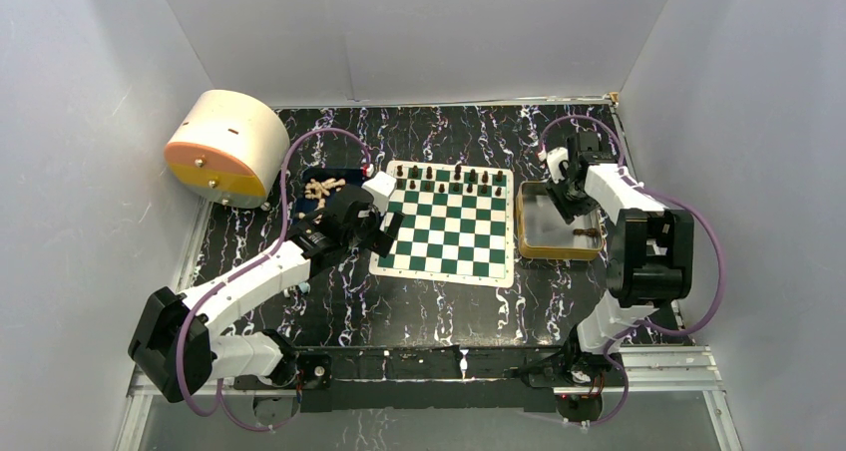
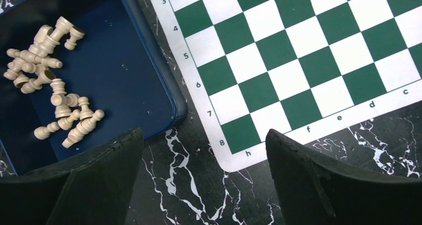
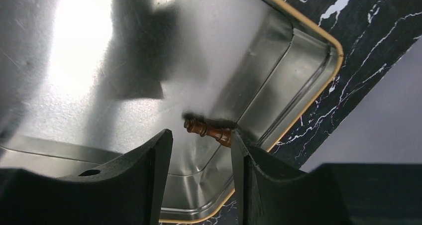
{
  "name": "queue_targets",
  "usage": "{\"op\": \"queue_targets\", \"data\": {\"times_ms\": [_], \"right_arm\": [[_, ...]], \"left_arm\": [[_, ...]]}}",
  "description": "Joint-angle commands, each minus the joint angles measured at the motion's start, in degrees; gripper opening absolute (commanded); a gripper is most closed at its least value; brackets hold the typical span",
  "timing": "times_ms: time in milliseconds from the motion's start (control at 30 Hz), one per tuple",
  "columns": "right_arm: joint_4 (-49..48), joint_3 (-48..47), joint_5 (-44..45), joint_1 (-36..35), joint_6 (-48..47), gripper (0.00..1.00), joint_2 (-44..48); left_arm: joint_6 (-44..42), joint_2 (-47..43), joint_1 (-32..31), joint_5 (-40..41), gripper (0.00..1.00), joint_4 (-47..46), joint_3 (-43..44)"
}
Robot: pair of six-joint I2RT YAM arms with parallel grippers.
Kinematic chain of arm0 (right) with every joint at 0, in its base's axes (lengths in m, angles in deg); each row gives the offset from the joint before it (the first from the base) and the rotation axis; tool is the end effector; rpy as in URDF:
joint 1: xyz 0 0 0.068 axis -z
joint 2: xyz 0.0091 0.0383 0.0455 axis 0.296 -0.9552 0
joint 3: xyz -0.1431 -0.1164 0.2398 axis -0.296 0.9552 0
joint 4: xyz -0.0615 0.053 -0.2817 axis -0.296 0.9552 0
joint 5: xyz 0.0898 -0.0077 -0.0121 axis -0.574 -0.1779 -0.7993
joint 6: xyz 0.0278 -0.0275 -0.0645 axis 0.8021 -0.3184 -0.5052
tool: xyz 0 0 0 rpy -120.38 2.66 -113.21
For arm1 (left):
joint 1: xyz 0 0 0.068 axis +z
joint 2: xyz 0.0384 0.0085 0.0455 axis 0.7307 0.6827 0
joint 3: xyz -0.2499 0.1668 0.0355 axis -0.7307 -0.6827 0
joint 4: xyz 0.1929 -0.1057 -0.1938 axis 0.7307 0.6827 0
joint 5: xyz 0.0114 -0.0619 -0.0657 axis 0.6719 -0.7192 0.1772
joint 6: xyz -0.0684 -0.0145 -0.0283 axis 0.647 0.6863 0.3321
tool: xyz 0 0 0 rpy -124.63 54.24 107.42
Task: Set up the chess pieces on the board
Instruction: Pick up the chess piece from the storage box.
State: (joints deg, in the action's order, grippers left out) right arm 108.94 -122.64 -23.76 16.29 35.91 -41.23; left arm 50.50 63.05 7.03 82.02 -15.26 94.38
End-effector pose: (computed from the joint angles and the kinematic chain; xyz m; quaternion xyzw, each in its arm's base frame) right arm 0.3806 -0.0039 0.1985 -0.2330 0.9441 -0.1277 0.1952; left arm 0.2479 -0.1905 0.2587 0.2385 0.8433 -0.0851 0.4740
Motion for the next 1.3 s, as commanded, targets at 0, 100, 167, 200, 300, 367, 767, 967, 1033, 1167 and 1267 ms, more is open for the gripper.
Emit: {"op": "queue_targets", "data": {"times_ms": [0,100,167,200,300,367,767,967,1033,1167,1267], "right_arm": [[2.08,-1.54,1.27,-0.1,-7.82,0.55,0.47],[1.05,0.08,3.34,-0.12,-10.03,0.55,-0.1],[0.71,0.45,3.55,-0.1,-11.1,0.55,-0.36],[0.6,0.46,3.31,-0.12,-11.63,0.55,-0.53],[1.69,0.01,3.05,-0.08,-13.2,0.55,-1.31],[2.52,-0.18,2.52,-0.09,-14.03,0.55,-1.75],[2.35,3.6,0.29,-0.21,-16.68,0.55,-0.36],[3.16,2.45,1.72,-0.59,-17.0,0.54,-1.96],[2.3,2.95,2.28,-0.88,-17.33,0.54,-2.35],[0.56,3.61,4.54,-1.51,-18.49,0.51,-2.88],[0.16,2.55,5.61,-2.08,-18.66,0.49,-3.61]], "left_arm": [[-0.46,-0.53,0.13,3.19,0.9,0.77,0.82],[-0.63,-0.42,0.11,3.3,0.9,0.81,0.83],[-0.63,-0.24,0.11,3.37,0.9,0.85,0.98],[-0.62,-0.2,0.11,3.37,0.9,0.9,0.99],[-0.68,0.02,0.12,3.44,0.9,0.86,0.99],[-0.66,0.13,0.11,3.82,0.9,0.94,1.09],[-0.56,0.09,0.12,3.63,0.9,1.16,1.13],[-0.6,-0.1,0.15,4.73,0.9,1.3,1.33],[-0.65,-0.33,0.16,4.92,0.9,1.46,1.29],[-0.79,-0.72,0.12,5.93,0.9,1.63,1.38],[-0.83,-0.8,0.11,6.09,0.9,1.52,1.45]]}}
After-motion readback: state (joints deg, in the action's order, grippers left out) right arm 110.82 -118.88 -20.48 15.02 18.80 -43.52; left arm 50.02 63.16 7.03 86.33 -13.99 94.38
